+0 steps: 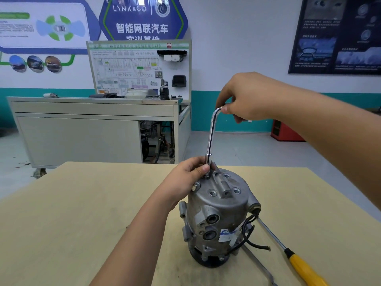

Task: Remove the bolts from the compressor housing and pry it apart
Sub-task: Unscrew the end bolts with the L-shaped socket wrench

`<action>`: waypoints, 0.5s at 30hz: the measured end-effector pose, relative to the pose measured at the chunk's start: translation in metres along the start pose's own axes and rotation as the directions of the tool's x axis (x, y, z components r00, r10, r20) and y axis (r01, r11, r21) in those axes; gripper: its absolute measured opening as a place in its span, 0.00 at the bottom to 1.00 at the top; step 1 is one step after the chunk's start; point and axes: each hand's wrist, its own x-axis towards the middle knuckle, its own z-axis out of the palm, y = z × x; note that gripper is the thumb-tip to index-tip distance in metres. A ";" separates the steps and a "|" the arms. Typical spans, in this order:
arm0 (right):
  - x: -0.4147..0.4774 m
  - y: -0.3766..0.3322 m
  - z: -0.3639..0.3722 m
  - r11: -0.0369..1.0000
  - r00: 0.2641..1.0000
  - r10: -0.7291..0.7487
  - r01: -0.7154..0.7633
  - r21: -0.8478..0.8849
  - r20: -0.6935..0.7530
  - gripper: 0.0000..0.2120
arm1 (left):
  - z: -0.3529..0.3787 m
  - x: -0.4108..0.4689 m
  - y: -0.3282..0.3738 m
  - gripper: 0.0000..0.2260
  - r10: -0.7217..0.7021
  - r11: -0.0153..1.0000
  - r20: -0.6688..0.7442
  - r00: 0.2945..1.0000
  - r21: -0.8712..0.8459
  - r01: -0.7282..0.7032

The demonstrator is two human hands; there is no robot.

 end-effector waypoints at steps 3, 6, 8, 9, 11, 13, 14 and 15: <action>0.000 0.002 0.001 0.998 1.000 0.016 -0.017 0.064 0.015 0.10 | 0.000 0.001 0.001 0.11 -0.001 1.000 0.004 1.000 0.009 0.001; -0.002 -0.001 0.004 0.995 1.000 0.020 -0.019 0.101 -0.007 0.11 | -0.001 0.002 0.000 0.11 -0.007 1.000 0.008 1.000 0.023 0.006; -0.003 -0.005 0.006 0.992 0.999 0.023 -0.019 0.122 -0.030 0.12 | -0.002 0.002 -0.001 0.12 -0.006 1.000 0.005 1.000 0.029 0.006; -0.003 -0.007 0.007 0.990 0.999 0.026 -0.020 0.136 -0.042 0.12 | -0.002 0.002 -0.001 0.12 -0.006 1.000 0.003 1.000 0.030 0.006; -0.003 -0.009 0.010 0.990 0.998 0.029 -0.021 0.138 -0.058 0.13 | -0.002 0.002 -0.002 0.13 -0.003 1.000 0.004 1.000 0.029 0.003; -0.001 -0.011 0.014 0.994 0.998 0.018 -0.011 0.106 -0.066 0.16 | -0.002 0.002 -0.002 0.14 0.004 1.000 0.006 1.000 0.030 -0.005; 0.000 -0.012 0.017 0.995 0.997 0.009 -0.002 0.095 -0.075 0.17 | -0.002 0.002 -0.002 0.14 0.008 1.000 0.007 1.000 0.028 -0.008; 0.001 -0.013 0.020 0.996 0.996 0.000 0.008 0.093 -0.092 0.17 | -0.002 0.002 -0.002 0.14 0.011 1.000 0.010 1.000 0.023 -0.012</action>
